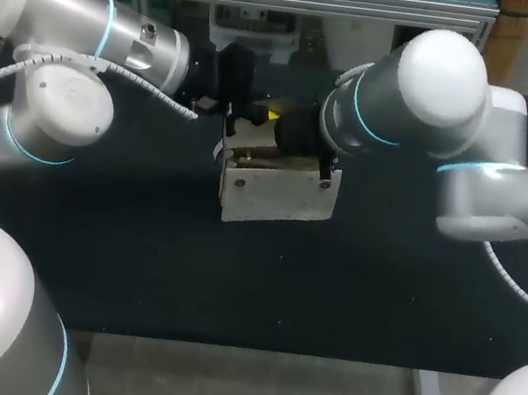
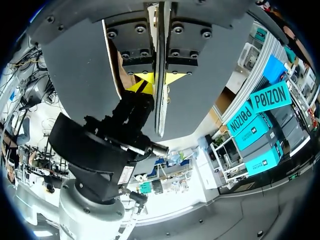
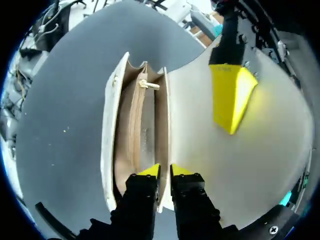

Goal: Pick up the bag, open it, inspect its contents, close it, and place it on the opposite side

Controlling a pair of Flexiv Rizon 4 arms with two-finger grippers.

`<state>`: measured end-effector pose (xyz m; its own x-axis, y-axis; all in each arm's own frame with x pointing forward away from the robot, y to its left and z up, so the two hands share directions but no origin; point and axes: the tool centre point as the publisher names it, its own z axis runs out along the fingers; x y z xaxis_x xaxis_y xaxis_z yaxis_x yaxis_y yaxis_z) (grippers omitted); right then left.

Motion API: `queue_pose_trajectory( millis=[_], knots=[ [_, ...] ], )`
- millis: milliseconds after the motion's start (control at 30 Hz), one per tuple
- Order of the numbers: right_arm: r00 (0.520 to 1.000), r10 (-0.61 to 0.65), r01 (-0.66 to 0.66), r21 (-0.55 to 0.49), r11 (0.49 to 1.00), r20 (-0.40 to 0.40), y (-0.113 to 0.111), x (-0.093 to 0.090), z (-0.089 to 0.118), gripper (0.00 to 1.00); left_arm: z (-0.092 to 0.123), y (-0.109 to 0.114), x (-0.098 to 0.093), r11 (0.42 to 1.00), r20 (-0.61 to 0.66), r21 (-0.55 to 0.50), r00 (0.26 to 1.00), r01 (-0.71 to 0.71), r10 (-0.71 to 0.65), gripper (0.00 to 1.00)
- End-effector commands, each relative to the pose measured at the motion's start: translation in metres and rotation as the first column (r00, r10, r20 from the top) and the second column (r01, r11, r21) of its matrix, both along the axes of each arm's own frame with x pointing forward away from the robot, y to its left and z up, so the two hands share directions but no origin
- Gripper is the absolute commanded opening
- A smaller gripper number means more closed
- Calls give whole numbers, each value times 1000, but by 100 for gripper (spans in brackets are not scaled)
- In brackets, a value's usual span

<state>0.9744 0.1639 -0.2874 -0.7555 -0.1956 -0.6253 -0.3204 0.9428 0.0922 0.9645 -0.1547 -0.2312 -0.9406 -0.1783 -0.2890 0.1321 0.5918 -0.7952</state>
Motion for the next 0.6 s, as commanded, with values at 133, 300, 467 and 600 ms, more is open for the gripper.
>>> queue_pose_trajectory(
  millis=[133,300,467,600],
  knots=[
    [970,-41,21,88,996,239,-16,-29,28,0,7,-6,-5,1000,-20,10,1000,-9,9,0],
    [953,-45,19,91,996,300,-20,-45,47,0,21,-8,-14,1000,-75,-6,997,13,-13,0],
    [935,-56,25,91,995,351,-25,-62,60,0,22,-14,-8,999,-154,-11,987,51,-52,0],
    [928,-61,31,88,996,368,-29,-72,61,0,4,-19,16,996,-263,-30,961,79,-85,0]
  ],
)
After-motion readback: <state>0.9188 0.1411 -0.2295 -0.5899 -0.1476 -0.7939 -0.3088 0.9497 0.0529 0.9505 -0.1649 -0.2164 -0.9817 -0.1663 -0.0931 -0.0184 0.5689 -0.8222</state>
